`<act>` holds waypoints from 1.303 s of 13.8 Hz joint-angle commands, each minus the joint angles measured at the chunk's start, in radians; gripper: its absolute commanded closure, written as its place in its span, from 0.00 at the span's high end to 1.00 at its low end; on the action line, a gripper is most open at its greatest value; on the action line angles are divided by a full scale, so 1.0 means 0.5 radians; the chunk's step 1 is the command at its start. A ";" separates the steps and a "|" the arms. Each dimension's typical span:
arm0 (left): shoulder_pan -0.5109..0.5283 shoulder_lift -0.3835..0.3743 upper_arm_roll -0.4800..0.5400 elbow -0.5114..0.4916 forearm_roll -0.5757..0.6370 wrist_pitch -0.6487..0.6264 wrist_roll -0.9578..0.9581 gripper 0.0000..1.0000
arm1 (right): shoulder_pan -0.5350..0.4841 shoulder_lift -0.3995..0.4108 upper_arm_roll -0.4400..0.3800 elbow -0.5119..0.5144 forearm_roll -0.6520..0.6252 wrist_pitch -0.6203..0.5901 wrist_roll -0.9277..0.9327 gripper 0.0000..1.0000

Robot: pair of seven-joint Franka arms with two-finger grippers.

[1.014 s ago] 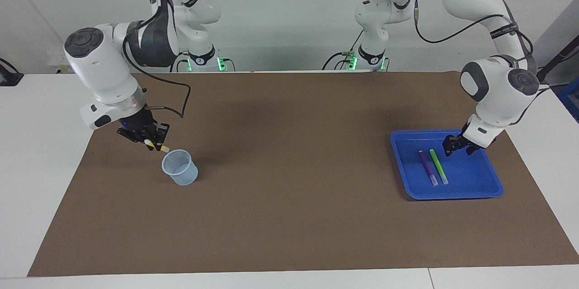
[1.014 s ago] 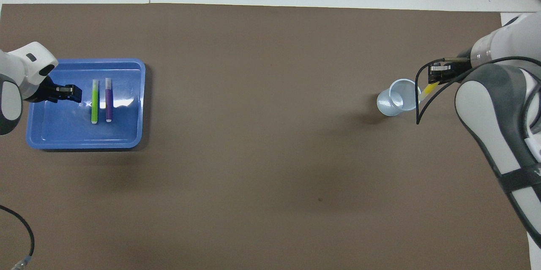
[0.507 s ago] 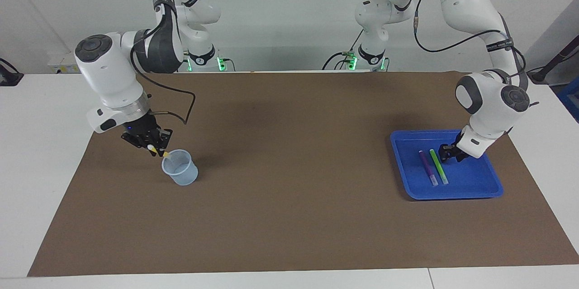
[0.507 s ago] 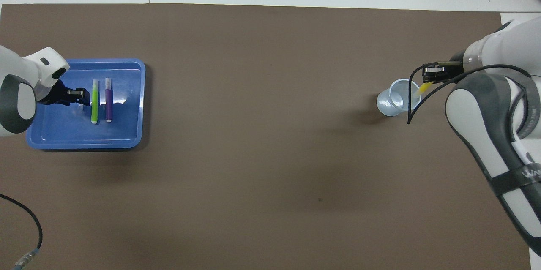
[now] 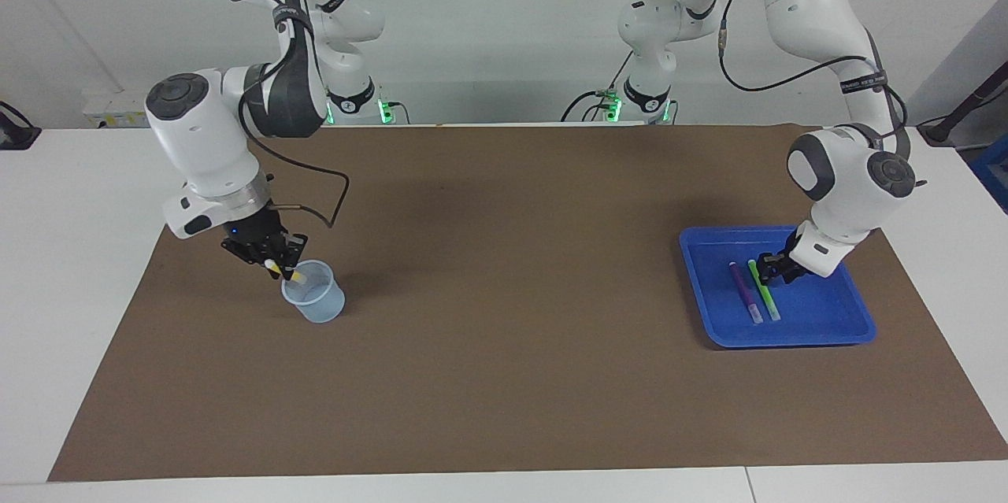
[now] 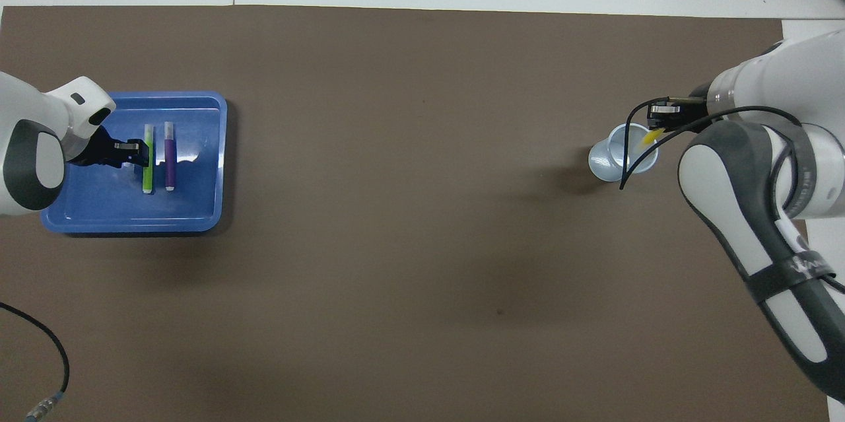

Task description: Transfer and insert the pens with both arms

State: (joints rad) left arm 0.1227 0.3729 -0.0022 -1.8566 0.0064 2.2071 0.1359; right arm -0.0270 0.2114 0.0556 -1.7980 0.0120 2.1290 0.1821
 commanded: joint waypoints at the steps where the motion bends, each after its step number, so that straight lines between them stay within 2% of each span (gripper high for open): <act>1: -0.012 0.000 0.010 -0.051 -0.028 0.077 -0.014 0.33 | 0.042 0.013 0.011 -0.052 -0.036 0.052 0.221 0.00; 3: -0.015 0.003 0.010 -0.039 -0.034 0.071 -0.017 0.36 | 0.072 0.016 0.011 -0.052 -0.036 0.052 0.274 0.00; 4: -0.015 0.003 0.010 -0.033 -0.080 0.071 -0.020 0.36 | 0.072 0.016 0.014 -0.052 -0.036 0.052 0.274 0.23; 7: -0.024 0.003 0.010 -0.030 -0.234 0.053 -0.045 0.40 | 0.066 0.016 0.014 -0.052 -0.036 0.052 0.262 0.80; 8: -0.043 0.003 0.013 -0.030 -0.234 0.050 -0.066 0.41 | 0.069 0.016 0.015 -0.052 -0.036 0.052 0.259 0.88; 12: -0.034 0.024 0.014 0.004 -0.234 0.144 -0.066 0.41 | 0.091 0.004 0.015 -0.052 0.004 0.019 0.380 0.89; 18: -0.040 0.058 0.014 -0.024 -0.234 0.368 -0.066 0.38 | 0.462 -0.021 0.018 0.015 0.004 0.022 1.086 0.89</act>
State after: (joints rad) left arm 0.1161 0.3889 -0.0048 -1.8644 -0.1005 2.3481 0.1127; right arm 0.1754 0.2108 0.0630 -1.7986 0.0140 2.1344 0.6391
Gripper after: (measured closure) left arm 0.617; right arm 0.110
